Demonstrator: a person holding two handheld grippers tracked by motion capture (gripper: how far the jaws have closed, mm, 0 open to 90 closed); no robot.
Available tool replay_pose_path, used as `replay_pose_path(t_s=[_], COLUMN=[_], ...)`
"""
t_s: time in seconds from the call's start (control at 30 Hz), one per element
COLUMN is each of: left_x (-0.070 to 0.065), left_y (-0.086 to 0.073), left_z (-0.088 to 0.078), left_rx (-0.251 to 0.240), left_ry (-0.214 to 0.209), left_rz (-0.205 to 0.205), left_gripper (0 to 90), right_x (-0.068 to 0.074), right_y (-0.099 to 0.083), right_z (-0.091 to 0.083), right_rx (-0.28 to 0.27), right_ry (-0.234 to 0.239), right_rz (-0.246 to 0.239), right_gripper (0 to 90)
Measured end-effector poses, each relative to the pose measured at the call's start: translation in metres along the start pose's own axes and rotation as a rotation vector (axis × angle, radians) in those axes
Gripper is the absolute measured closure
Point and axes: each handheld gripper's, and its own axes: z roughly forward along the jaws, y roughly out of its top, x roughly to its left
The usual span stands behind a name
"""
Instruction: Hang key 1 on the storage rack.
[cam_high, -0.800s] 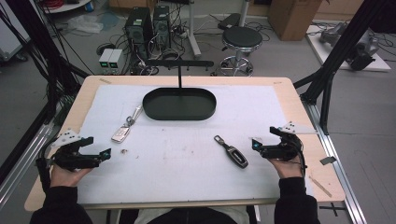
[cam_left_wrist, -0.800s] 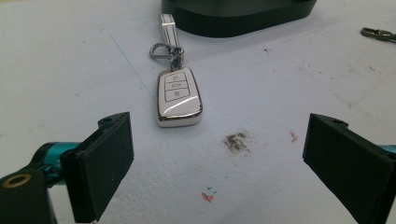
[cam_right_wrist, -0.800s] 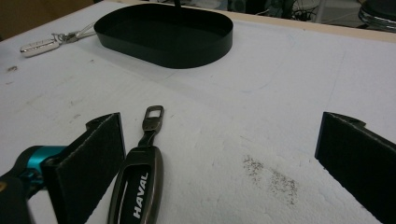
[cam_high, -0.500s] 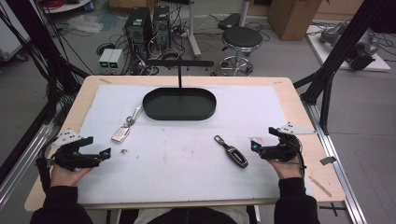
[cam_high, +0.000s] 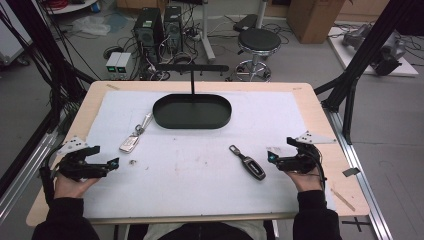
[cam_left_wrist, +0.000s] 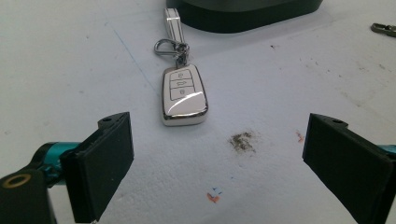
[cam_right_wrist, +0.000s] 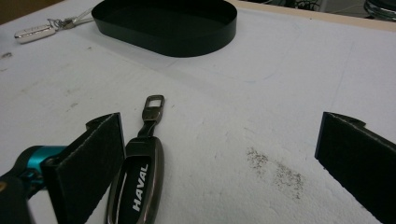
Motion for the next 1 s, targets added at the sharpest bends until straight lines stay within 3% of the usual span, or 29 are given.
replay_pose_path(t_s=[0.3, 0.5, 0.63, 1.0], left_x=[0.003, 0.012, 0.015, 0.013], left_y=[0.009, 0.011, 0.017, 0.052], left_z=[0.013, 0.018, 0.019, 0.03], left_rx=[0.081, 0.093, 0.109, 0.187], left_ry=[0.033, 0.045, 0.054, 0.057], left_rz=[0.0, -0.027, -0.019, 0.07], left_gripper=[9.3, 9.6, 9.7, 9.6], right_x=[0.004, 0.007, 0.008, 0.01], right_y=[0.001, 0.002, 0.002, 0.002], right_z=[0.002, 0.005, 0.007, 0.009], right_rx=[-0.003, 0.003, 0.013, 0.022], right_ry=[-0.009, -0.004, -0.002, -0.01], right_rz=[-0.021, -0.03, -0.04, -0.045], right_gripper=[0.9, 0.9, 0.9, 0.9])
